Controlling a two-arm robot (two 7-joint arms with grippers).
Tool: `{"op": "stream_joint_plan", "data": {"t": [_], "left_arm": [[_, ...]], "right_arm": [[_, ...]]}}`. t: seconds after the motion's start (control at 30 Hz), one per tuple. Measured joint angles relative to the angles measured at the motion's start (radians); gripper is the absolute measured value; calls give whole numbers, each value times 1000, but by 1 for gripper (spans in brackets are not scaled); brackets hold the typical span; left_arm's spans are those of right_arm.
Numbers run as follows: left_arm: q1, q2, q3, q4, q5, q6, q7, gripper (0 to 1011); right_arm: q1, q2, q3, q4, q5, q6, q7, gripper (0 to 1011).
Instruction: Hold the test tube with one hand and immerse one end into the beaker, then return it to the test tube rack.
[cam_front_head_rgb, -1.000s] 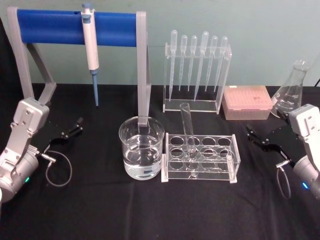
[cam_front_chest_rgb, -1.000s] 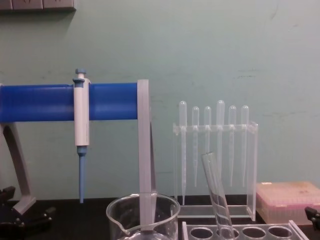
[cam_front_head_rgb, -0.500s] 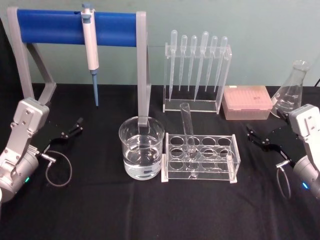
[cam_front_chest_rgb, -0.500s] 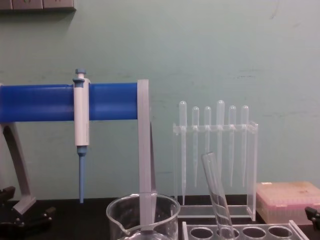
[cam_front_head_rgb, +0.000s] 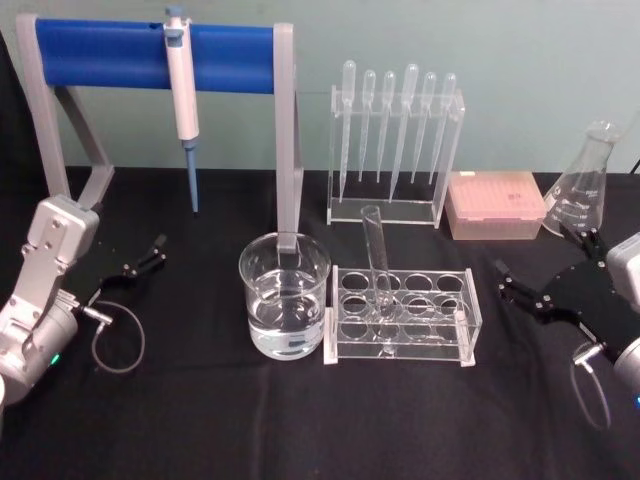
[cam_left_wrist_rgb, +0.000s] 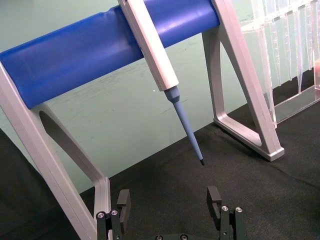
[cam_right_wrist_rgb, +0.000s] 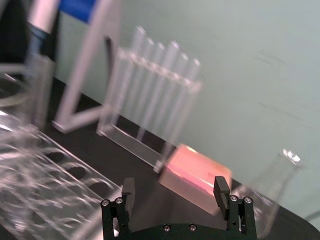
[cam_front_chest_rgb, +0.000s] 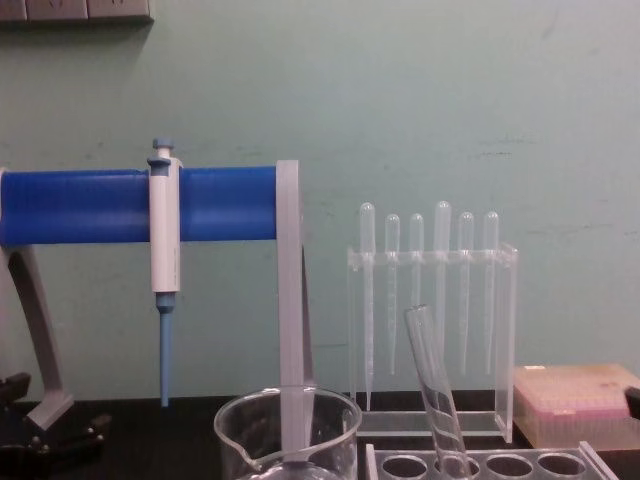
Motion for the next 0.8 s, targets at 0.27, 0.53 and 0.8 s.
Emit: {"op": "stream_joint_plan", "data": {"t": [0.27, 0.53, 0.8], "left_arm": [[0, 0, 0, 0, 0, 0, 0, 1000], [0, 0, 0, 0, 0, 0, 0, 1000], [0, 0, 0, 0, 0, 0, 0, 1000]], "right_arm": [[3, -3, -2, -81, 113, 0, 166, 1002], [118, -72, -59, -47, 204, 126, 335, 1002], [221, -142, -75, 38, 279, 256, 436, 1002]]}}
